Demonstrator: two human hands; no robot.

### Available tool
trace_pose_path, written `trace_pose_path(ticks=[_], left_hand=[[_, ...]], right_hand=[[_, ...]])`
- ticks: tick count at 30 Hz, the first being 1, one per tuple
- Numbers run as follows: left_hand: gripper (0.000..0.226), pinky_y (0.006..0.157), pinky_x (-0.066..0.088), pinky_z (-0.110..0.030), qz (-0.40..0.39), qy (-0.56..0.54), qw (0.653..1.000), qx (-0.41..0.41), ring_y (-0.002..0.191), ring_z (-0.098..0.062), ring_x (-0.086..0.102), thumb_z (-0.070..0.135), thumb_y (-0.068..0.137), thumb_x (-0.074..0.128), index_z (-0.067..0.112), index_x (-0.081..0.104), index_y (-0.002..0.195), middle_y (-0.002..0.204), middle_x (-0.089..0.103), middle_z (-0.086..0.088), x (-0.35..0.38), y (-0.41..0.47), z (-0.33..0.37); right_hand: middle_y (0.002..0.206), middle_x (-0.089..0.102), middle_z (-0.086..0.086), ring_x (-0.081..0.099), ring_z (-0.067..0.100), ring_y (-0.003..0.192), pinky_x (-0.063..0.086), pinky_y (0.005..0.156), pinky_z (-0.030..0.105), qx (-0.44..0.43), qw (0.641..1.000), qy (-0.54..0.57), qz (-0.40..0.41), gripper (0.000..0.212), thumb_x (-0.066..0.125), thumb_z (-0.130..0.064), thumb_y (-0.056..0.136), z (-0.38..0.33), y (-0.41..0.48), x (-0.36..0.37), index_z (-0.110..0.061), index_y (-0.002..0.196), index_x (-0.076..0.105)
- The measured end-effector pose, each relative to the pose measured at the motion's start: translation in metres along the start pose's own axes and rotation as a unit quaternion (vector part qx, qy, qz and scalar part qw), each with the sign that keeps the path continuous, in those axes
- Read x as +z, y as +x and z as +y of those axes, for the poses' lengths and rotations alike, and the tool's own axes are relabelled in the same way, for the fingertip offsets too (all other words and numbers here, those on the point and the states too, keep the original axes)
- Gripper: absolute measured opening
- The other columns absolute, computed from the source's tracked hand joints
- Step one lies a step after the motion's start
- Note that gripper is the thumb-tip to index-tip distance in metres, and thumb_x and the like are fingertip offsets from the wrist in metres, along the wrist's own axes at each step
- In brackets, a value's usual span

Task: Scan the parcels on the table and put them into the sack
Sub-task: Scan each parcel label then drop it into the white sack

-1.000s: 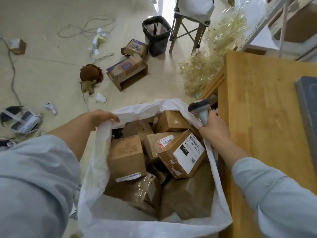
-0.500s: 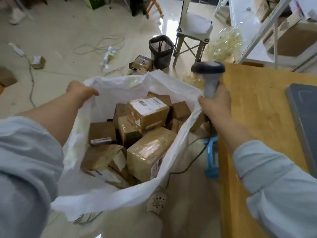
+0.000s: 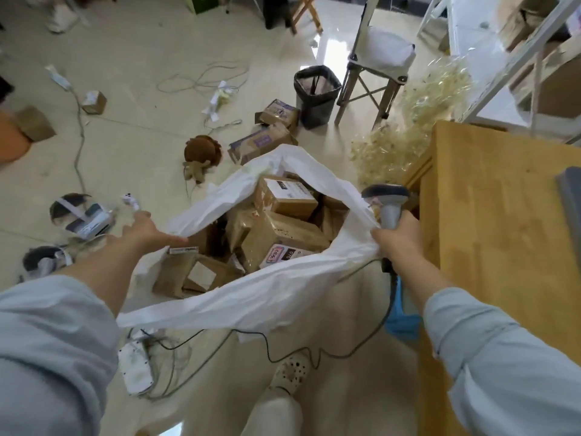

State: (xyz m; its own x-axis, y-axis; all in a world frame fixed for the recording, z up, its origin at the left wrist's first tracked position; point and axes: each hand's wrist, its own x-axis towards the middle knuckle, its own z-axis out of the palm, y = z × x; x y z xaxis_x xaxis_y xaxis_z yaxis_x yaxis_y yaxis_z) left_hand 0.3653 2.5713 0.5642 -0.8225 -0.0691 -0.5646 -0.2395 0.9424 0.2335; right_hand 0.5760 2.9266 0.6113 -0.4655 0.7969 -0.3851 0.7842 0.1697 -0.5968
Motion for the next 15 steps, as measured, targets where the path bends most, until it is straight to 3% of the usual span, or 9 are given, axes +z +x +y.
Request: trace_pose_path(ticks=[1,3,5,10,13,15], left_hand=[[0.088,0.109,0.034,-0.046,-0.008,-0.021,1.000,0.007,0.133,-0.038,0.038,0.033,0.078,0.079,0.001,0.033,0.146,0.148,0.036,-0.021,0.002,0.001,0.000],[0.055,0.100,0.040,-0.041,0.011,0.006,0.999,0.038,0.121,-0.040,0.049,0.027,0.090,0.065,-0.003,0.050,0.134,0.133,0.052,-0.025,0.007,0.003,0.003],[0.038,0.092,0.041,-0.040,0.054,0.005,0.996,0.068,0.112,-0.043,0.052,0.021,0.098,0.050,-0.010,0.057,0.119,0.121,0.057,-0.031,0.013,0.004,0.010],[0.040,0.078,0.039,-0.041,0.113,-0.052,0.987,0.101,0.101,-0.046,0.055,0.023,0.102,0.044,-0.014,0.059,0.106,0.106,0.059,-0.034,0.010,-0.008,0.046],[0.042,0.078,0.041,-0.040,0.135,-0.105,0.977,0.124,0.098,-0.044,0.057,0.026,0.102,0.044,-0.013,0.062,0.098,0.099,0.060,-0.032,-0.004,-0.017,0.070],[0.040,0.079,0.043,-0.038,0.140,-0.152,0.972,0.110,0.101,-0.041,0.058,0.025,0.101,0.045,-0.011,0.062,0.104,0.104,0.062,-0.028,-0.014,-0.025,0.090]], right_hand=[[0.117,0.057,0.016,0.057,0.035,0.109,0.050,0.091,0.046,-0.002,1.000,-0.002,0.012,0.046,0.068,-0.011,0.082,0.001,0.002,-0.001,-0.006,0.123,0.049],[0.114,0.059,0.018,0.058,0.035,0.105,0.051,0.089,0.047,0.001,0.999,0.008,0.037,0.046,0.071,-0.012,0.079,0.003,0.004,-0.001,-0.004,0.119,0.051],[0.113,0.060,0.015,0.059,0.032,0.104,0.050,0.091,0.048,0.013,0.998,0.031,0.045,0.045,0.073,-0.015,0.079,0.007,-0.002,0.003,-0.005,0.118,0.051],[0.106,0.053,0.008,0.057,0.028,0.101,0.051,0.091,0.047,0.069,0.989,0.127,0.009,0.045,0.070,-0.011,0.084,0.016,-0.024,0.010,-0.009,0.123,0.048],[0.101,0.054,0.013,0.060,0.033,0.098,0.054,0.078,0.043,0.070,0.979,0.193,0.019,0.043,0.072,-0.007,0.079,-0.007,-0.011,-0.011,-0.006,0.115,0.049],[0.099,0.053,0.013,0.059,0.030,0.092,0.049,0.067,0.035,0.045,0.979,0.197,0.031,0.040,0.070,-0.003,0.079,-0.024,-0.004,-0.038,-0.005,0.113,0.050]])
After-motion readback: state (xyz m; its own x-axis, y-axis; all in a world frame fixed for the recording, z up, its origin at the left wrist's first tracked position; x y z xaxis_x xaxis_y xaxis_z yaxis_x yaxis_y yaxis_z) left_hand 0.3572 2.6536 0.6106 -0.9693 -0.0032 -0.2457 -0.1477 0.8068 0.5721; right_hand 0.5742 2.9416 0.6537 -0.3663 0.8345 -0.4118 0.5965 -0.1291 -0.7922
